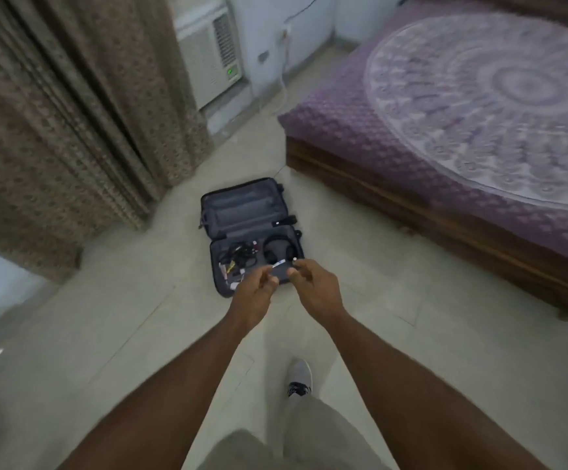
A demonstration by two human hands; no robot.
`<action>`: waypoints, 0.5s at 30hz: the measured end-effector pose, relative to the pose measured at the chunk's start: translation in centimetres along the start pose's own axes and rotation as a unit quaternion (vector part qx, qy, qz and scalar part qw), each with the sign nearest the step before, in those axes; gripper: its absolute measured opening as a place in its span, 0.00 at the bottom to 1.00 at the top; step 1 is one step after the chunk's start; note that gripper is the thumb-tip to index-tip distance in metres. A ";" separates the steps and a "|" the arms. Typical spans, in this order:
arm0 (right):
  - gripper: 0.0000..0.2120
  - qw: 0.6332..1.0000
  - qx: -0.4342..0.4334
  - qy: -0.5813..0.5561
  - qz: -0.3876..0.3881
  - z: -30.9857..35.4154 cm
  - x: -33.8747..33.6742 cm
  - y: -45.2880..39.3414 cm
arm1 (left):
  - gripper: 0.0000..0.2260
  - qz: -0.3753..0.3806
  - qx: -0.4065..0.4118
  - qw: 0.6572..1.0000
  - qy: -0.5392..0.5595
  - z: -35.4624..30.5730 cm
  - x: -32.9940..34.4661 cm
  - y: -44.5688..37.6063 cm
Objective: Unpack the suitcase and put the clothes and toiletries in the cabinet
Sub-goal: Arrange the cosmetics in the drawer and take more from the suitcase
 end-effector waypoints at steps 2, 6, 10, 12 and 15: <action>0.20 0.999 -0.003 0.009 0.034 0.5 2.5 -5.7 | 0.20 -0.024 -0.019 1.000 0.009 1.2 -1.9 -4.7; 0.20 0.996 0.008 0.033 0.082 -0.7 8.9 -16.5 | 0.19 -0.059 -0.052 0.997 0.028 5.1 -4.7 -13.8; 0.18 0.992 0.025 0.052 0.113 -5.2 16.7 -26.3 | 0.17 -0.086 -0.079 0.993 0.011 12.1 -6.2 -24.1; 0.18 0.988 0.026 0.070 0.134 -8.8 21.4 -30.9 | 0.16 -0.098 -0.090 0.991 -0.001 16.9 -6.8 -29.5; 0.18 0.980 0.034 0.109 0.165 -15.8 29.7 -37.2 | 0.14 -0.104 -0.099 0.989 -0.023 25.2 -7.6 -37.3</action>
Point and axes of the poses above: each hand's wrist, its own y-axis away from the middle knuckle, its own x-axis out of the palm, z = x × y, the point moved 7 cm from there along -y, towards the middle knuckle, and after that the axes turned 9 degrees about y, right-handed, at the moved point
